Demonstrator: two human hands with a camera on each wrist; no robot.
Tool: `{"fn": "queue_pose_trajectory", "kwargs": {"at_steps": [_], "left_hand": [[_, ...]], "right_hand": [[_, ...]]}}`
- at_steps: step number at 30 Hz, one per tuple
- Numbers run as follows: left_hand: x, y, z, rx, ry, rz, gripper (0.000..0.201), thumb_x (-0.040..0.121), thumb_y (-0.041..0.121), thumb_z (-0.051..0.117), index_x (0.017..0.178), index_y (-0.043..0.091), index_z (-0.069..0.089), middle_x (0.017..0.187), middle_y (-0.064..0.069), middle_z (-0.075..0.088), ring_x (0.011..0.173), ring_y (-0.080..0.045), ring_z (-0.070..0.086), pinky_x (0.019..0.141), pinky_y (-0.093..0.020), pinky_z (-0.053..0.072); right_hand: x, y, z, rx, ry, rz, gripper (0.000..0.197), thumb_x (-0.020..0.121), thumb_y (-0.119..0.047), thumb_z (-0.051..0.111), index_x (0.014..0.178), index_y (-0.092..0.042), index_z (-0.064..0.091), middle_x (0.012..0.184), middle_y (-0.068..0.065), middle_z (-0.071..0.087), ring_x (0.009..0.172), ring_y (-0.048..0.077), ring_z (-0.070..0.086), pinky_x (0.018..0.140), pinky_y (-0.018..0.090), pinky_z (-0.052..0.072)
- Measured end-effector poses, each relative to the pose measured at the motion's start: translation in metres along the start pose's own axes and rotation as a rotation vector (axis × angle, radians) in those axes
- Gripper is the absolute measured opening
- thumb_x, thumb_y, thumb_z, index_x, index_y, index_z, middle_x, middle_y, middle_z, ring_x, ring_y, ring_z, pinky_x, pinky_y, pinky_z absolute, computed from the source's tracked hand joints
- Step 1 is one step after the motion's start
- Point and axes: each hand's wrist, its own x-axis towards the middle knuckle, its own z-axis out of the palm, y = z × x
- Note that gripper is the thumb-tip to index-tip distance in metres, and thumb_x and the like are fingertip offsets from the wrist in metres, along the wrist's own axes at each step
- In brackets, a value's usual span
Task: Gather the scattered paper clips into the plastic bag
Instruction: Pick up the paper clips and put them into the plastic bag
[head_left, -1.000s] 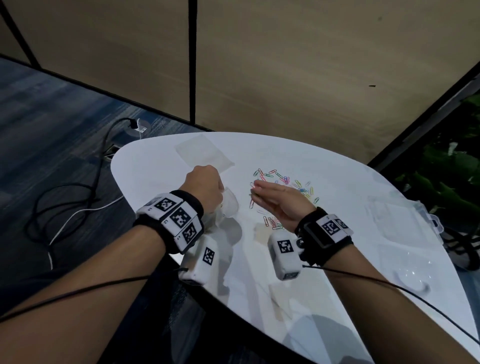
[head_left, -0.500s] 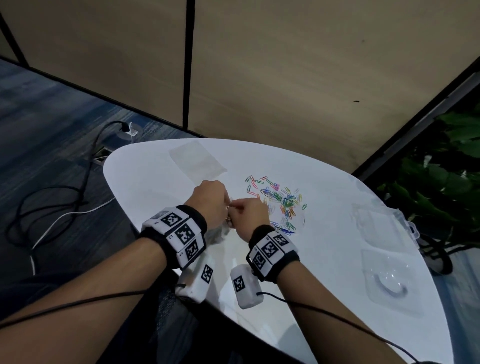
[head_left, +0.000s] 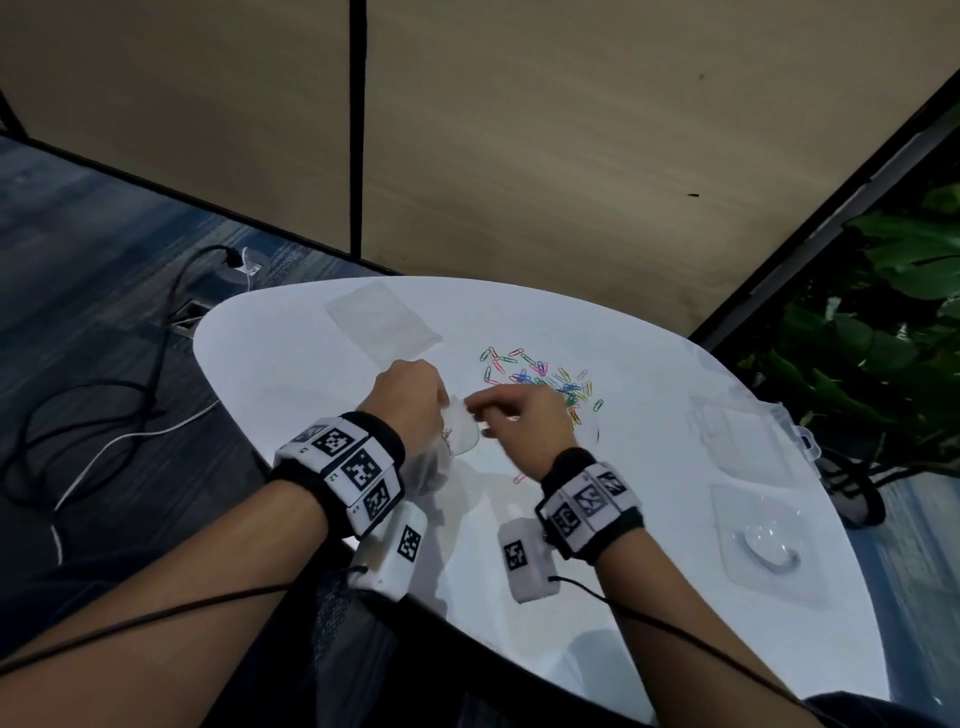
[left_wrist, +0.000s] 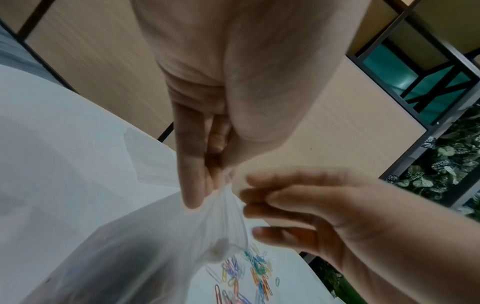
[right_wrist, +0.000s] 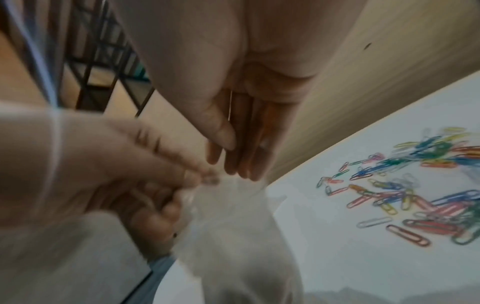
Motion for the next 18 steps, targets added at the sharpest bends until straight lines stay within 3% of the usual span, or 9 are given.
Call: {"fn": "queue_pose_trajectory", "kwargs": {"at_steps": [3,5,7,9,12,15,18], "left_hand": [[0.0,0.001,-0.003,-0.018,0.005,0.009,0.025,0.092,0.003,0.056,0.106,0.013,0.074,0.112,-0.009,0.069,0.092,-0.029,0.069,0.084,-0.03,0.057],[0.003,0.001,-0.004,-0.019,0.022,0.012,0.025,0.092,0.004,0.056,0.108,0.013,0.073,0.117,-0.009,0.067,0.099,-0.028,0.067,0.081,-0.026,0.054],[0.004,0.002,-0.006,-0.018,0.044,0.014,0.026,0.093,0.005,0.055,0.108,0.015,0.074,0.12,-0.008,0.066,0.105,-0.027,0.065,0.082,-0.024,0.051],[0.007,0.0,-0.006,-0.018,0.053,0.014,0.027,0.093,0.006,0.055,0.108,0.016,0.074,0.121,-0.008,0.066,0.105,-0.027,0.065,0.086,-0.027,0.053],[0.008,0.0,-0.003,-0.011,0.053,0.021,0.027,0.092,0.005,0.055,0.108,0.016,0.074,0.119,-0.007,0.067,0.102,-0.026,0.066,0.086,-0.028,0.055],[0.01,0.0,0.001,0.018,0.048,0.043,0.027,0.092,0.005,0.056,0.108,0.016,0.074,0.116,-0.007,0.068,0.091,-0.024,0.066,0.083,-0.028,0.055],[0.012,0.002,0.003,0.026,0.039,0.045,0.028,0.092,0.004,0.054,0.108,0.016,0.074,0.114,-0.007,0.068,0.074,-0.02,0.059,0.08,-0.028,0.056]], "right_hand": [[-0.002,0.04,-0.024,0.06,0.055,0.252,0.026,0.084,-0.002,0.066,0.108,-0.011,0.072,0.1,0.011,0.074,0.077,0.024,0.072,0.075,0.038,0.062],[-0.007,0.076,-0.032,-0.114,-0.044,0.508,0.057,0.077,-0.015,0.078,0.13,-0.009,0.057,0.117,0.011,0.067,0.079,0.022,0.07,0.08,0.039,0.06],[-0.016,0.101,-0.029,-0.319,-0.113,0.634,0.087,0.066,-0.026,0.086,0.141,-0.01,0.043,0.128,0.014,0.058,0.095,0.027,0.066,0.088,0.038,0.056],[-0.023,0.116,-0.013,-0.44,-0.082,0.587,0.095,0.063,-0.032,0.086,0.143,-0.012,0.039,0.131,0.015,0.05,0.103,0.025,0.059,0.092,0.029,0.049],[-0.01,0.128,0.008,-0.322,0.092,0.464,0.086,0.071,-0.027,0.082,0.145,-0.013,0.039,0.136,0.015,0.042,0.093,0.018,0.06,0.091,0.022,0.044],[0.023,0.139,0.018,-0.274,0.197,0.397,0.08,0.074,-0.022,0.079,0.144,-0.014,0.041,0.139,0.016,0.037,0.11,0.031,0.061,0.102,0.041,0.048],[0.053,0.143,0.018,-0.425,0.19,0.297,0.067,0.084,-0.018,0.07,0.144,-0.016,0.04,0.145,0.016,0.031,0.118,0.034,0.055,0.104,0.041,0.046]]}}
